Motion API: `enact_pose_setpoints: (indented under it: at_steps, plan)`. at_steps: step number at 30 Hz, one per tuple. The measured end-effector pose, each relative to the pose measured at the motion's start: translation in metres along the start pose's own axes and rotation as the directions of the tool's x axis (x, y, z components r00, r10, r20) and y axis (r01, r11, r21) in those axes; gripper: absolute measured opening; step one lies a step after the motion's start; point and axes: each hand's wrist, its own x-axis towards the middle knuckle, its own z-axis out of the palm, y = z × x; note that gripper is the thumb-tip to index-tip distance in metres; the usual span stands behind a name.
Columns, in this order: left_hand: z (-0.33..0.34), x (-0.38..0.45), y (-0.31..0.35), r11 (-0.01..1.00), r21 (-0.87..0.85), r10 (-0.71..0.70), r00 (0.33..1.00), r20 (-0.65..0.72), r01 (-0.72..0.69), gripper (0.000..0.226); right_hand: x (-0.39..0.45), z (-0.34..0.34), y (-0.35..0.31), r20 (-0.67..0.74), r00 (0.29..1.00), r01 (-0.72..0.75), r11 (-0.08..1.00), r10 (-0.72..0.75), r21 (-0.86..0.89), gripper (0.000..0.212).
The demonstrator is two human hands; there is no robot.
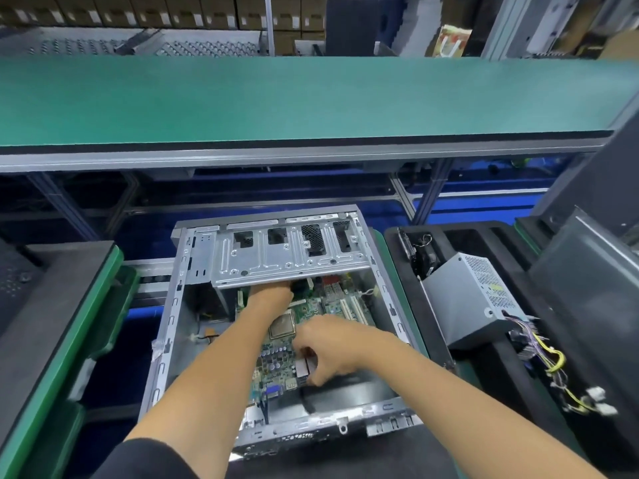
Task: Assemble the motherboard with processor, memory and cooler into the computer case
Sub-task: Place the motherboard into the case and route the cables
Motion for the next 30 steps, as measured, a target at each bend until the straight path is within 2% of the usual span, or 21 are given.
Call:
enact_pose_setpoints:
  at_steps: [2,6,11,13,16,18,21,23,25,28,30]
  plan:
    - [0.002,0.004,0.002,0.999,-0.030,-0.019,1.000,-0.020,0.018,0.016,0.005,0.007,0.005,0.026,0.999,-0.018,0.999,0.018,-0.030,0.027]
    - [0.008,0.003,0.005,1.000,0.027,-0.004,0.999,0.036,0.003,0.028,0.012,0.019,0.011,0.061,0.998,-0.022,0.999,0.024,-0.029,0.030]
    - [0.000,-0.001,0.005,0.999,-0.027,0.035,0.997,0.075,-0.033,0.014,0.019,0.027,0.013,0.055,0.998,-0.031,0.998,0.033,-0.050,0.028]
    - [-0.006,-0.006,0.003,0.997,-0.043,0.071,0.993,0.090,-0.068,0.011,0.020,0.028,0.013,0.021,0.999,-0.026,0.999,0.026,-0.030,0.027]
    - [-0.015,-0.025,-0.002,0.985,-0.023,0.172,0.972,0.159,-0.171,0.025,0.019,0.027,0.014,-0.026,0.999,-0.022,1.000,0.023,0.020,0.027]
    - [-0.020,-0.044,-0.008,0.966,-0.031,0.258,0.960,0.108,-0.256,0.028,0.017,0.027,0.013,-0.021,1.000,-0.019,0.999,0.020,0.033,0.026]
    - [-0.022,-0.073,-0.019,0.920,0.054,0.391,0.918,-0.065,-0.388,0.018,0.016,0.028,0.010,-0.031,0.999,-0.017,0.998,0.019,0.053,0.024]
    - [-0.027,-0.085,-0.028,0.951,0.027,0.309,0.951,-0.026,-0.308,0.022,0.015,0.027,0.008,-0.042,0.999,-0.019,0.995,0.023,0.093,0.024]
    - [-0.033,-0.092,-0.038,0.987,-0.115,0.126,0.980,0.156,-0.109,0.029,0.014,0.025,0.006,-0.045,0.999,-0.020,0.989,0.027,0.147,0.022]
    - [-0.036,-0.103,-0.048,0.980,-0.133,-0.083,0.909,0.407,0.149,0.026,0.011,0.023,0.004,-0.082,0.996,-0.013,0.971,0.033,0.239,0.024]
    - [-0.036,-0.110,-0.051,0.967,-0.112,-0.132,0.830,0.542,0.227,0.030,0.010,0.021,0.004,-0.125,0.992,0.002,0.961,0.034,0.277,0.027]
